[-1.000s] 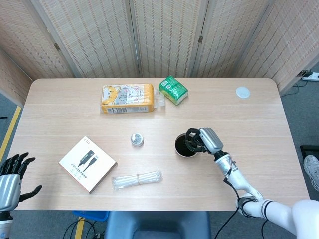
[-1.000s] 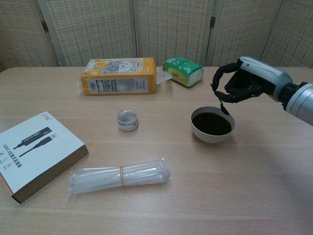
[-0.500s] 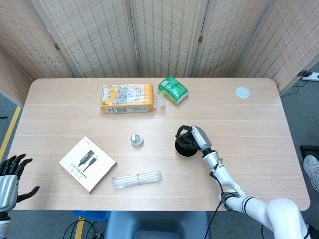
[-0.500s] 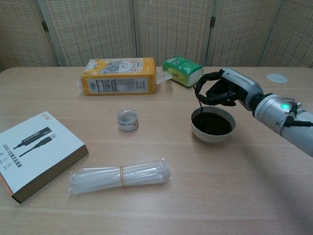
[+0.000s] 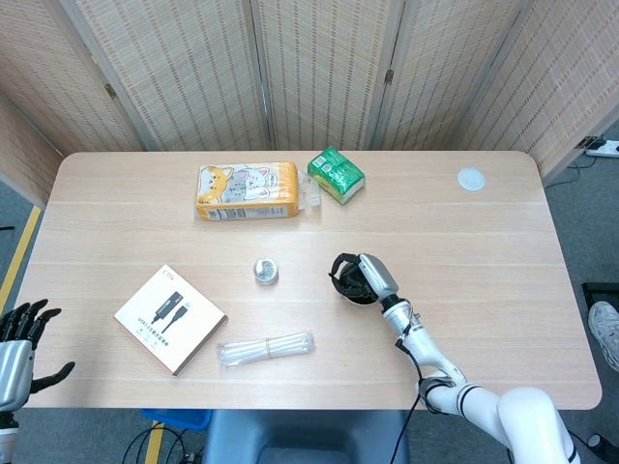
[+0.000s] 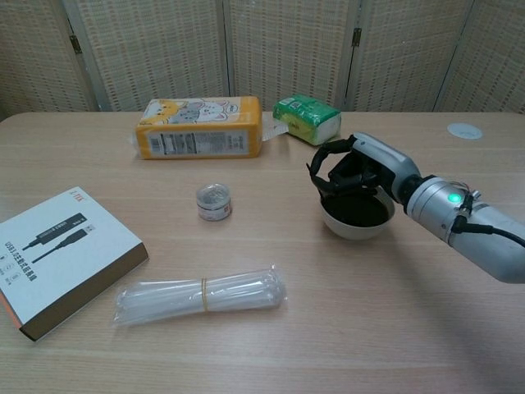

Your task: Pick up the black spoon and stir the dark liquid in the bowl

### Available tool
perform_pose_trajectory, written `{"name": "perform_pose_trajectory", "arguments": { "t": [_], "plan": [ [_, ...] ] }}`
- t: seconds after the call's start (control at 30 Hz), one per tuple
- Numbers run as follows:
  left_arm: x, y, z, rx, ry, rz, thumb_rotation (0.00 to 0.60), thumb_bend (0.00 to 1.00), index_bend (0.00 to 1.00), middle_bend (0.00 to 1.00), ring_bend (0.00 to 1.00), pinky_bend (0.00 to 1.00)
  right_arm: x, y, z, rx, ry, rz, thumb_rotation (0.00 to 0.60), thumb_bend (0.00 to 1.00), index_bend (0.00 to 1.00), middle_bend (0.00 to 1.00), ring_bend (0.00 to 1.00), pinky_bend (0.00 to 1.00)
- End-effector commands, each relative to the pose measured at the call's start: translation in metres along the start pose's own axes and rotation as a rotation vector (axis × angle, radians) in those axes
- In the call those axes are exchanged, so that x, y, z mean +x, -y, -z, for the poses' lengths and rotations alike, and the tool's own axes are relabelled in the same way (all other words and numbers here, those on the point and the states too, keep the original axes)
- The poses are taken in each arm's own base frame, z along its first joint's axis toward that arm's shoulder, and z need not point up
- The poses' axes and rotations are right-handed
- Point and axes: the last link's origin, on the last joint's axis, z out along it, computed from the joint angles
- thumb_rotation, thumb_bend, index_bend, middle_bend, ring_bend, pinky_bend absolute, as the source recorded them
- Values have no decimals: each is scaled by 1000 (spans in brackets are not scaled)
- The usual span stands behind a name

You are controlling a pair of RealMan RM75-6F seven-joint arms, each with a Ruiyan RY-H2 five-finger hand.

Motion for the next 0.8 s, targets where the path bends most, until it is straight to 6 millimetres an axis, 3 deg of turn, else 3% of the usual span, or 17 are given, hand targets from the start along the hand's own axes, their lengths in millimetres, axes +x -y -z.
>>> {"name": "perform_pose_trajectory", "arguments": {
  "t": [0.03,0.4,0.57,0.8],
  "plan": [
    [-1,-1,0,-1,2,2,600,184,230,150,119,142,1,-3,8,7,11,8,600,456,768,1000,1000,1000],
    [-4,-2,-1,-6,8,4,600,184,229,150,119,142,22,-18,28,-11,3,111,600,477,776,1000,1000,1000],
    [-7,-2,-1,-5,18,6,600,184,229,150,119,142,29,-20,20,-24,-28,143,600,484,776,1000,1000,1000],
    [-6,0,-1,3,14,2,600,184,229,150,119,142,20,-12,0,-13,-24,146,600,485,776,1000,1000,1000]
  ]
}}
